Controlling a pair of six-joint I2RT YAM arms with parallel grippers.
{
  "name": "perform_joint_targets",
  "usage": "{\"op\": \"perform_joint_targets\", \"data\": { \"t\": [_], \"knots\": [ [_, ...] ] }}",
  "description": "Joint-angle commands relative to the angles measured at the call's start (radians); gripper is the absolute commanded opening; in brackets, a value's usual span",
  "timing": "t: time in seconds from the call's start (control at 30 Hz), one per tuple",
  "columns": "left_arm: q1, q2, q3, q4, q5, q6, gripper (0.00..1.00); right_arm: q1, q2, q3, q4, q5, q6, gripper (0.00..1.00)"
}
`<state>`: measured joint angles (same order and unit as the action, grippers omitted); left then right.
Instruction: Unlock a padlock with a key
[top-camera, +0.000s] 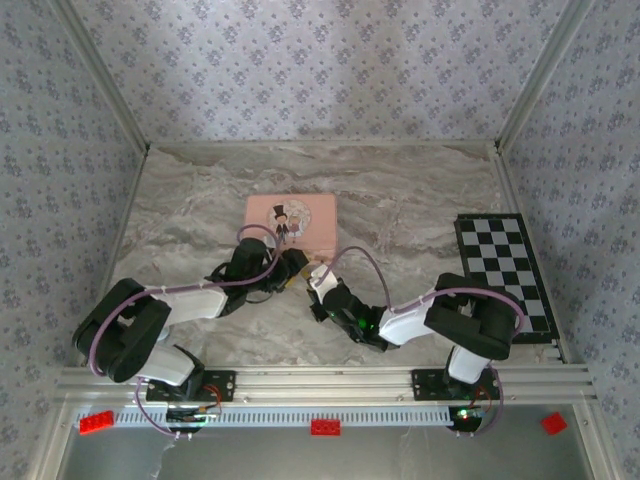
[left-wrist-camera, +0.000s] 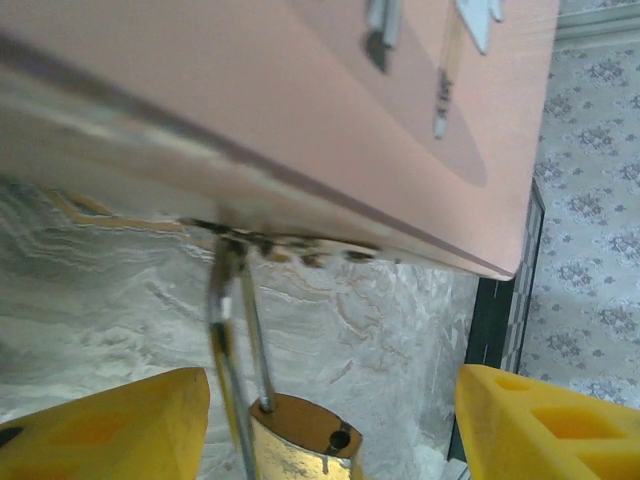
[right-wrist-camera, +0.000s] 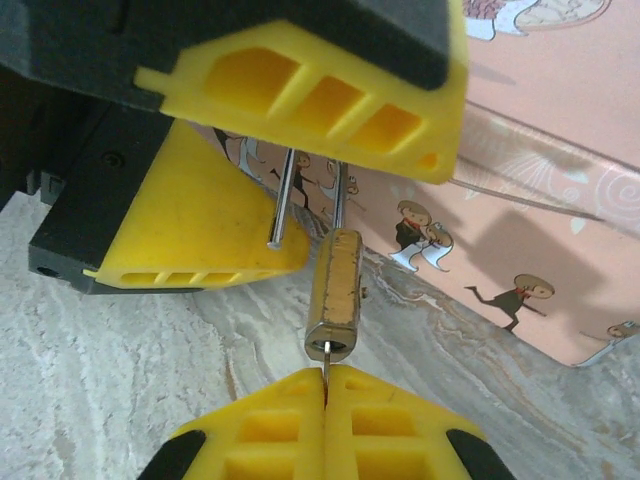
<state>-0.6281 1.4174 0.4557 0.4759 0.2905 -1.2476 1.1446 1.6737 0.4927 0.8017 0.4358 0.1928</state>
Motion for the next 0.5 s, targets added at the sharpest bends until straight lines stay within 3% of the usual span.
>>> {"op": "perform_joint_targets", "data": {
  "t": [0.0, 0.3, 0.47],
  "knots": [
    [0.012, -0.045, -0.031, -0.005, -0.029, -0.006, 0.68, -0.019, -0.045, -0.018, -0.013, -0.039, 0.063, 0.01],
    [0.056, -0.249, -0.08, -0.142, -0.123, 0.103, 0.81, -0.123, -0.142, -0.022, -0.125, -0.228, 0.233, 0.0],
    [0.131, -0.415, -0.041, -0.397, -0.162, 0.253, 0.86, -0.153, -0.165, -0.036, -0.183, -0.232, 0.318, 0.0]
  ]
}}
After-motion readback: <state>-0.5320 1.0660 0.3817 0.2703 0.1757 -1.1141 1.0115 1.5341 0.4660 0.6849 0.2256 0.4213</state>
